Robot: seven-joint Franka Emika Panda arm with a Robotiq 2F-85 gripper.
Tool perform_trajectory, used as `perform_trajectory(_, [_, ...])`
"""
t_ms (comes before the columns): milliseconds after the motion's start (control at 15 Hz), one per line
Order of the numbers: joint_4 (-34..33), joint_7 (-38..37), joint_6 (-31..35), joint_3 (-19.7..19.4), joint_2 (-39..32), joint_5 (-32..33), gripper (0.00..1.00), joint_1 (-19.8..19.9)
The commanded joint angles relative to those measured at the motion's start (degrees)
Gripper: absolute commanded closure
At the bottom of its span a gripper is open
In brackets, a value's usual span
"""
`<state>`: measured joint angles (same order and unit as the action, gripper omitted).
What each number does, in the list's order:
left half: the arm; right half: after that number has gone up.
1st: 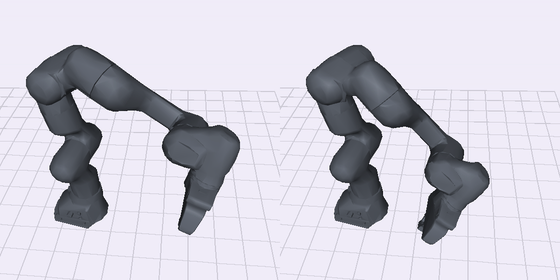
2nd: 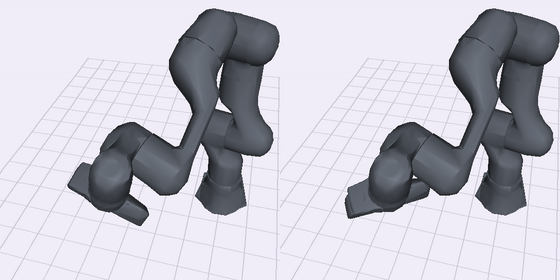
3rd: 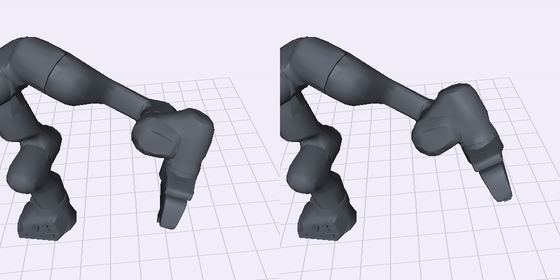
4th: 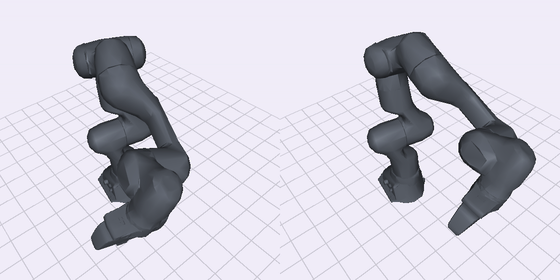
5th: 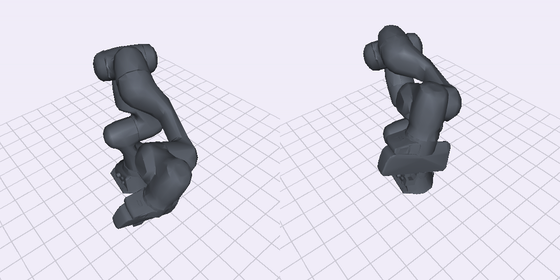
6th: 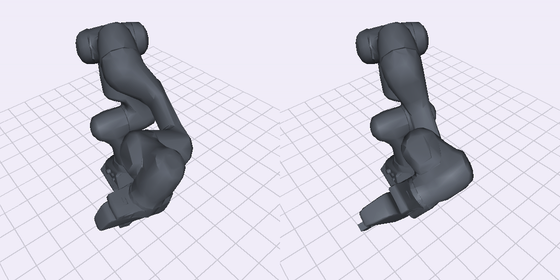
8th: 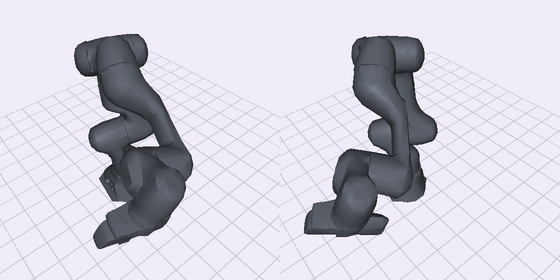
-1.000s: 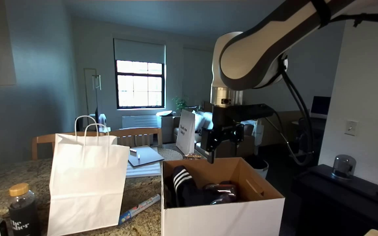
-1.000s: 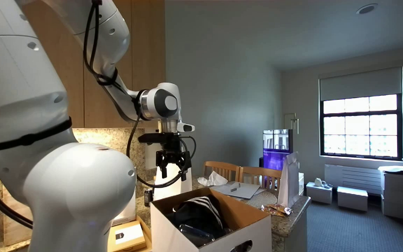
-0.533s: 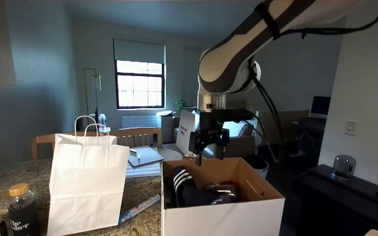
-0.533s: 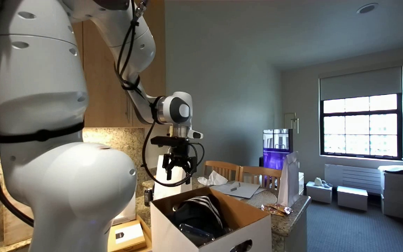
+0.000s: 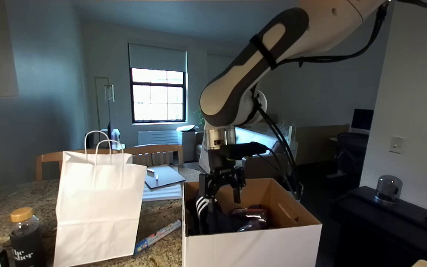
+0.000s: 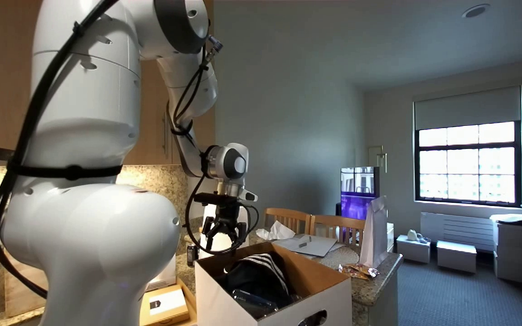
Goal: Take the jacket out of the box
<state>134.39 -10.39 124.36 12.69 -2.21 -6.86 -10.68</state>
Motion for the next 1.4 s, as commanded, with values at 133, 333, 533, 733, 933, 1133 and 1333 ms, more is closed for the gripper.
perform_trajectory(133, [-0.98,-0.54,0.76,-0.47,-1.38,-0.51,0.00,-0.44])
perform_trajectory(333, [-1.03,-5.40,8.33,-0.63,-4.11,-0.55,0.00,-0.73])
perform_trajectory(533, [-2.21,-9.42,15.50,-0.29,-8.48,-0.93,0.00,-1.79])
perform_trajectory(733, [-3.26,-15.65,22.65,-1.41,-12.66,1.93,0.00,-4.08])
perform_trajectory(933, [-3.05,-25.49,26.04,-5.19,-13.79,8.71,0.00,-7.81])
perform_trajectory(1133, [-2.01,-35.08,25.35,-8.54,-12.75,14.80,0.00,-10.42])
perform_trajectory(1333, [-0.05,-40.29,25.44,-9.03,-10.14,15.67,0.00,-10.22])
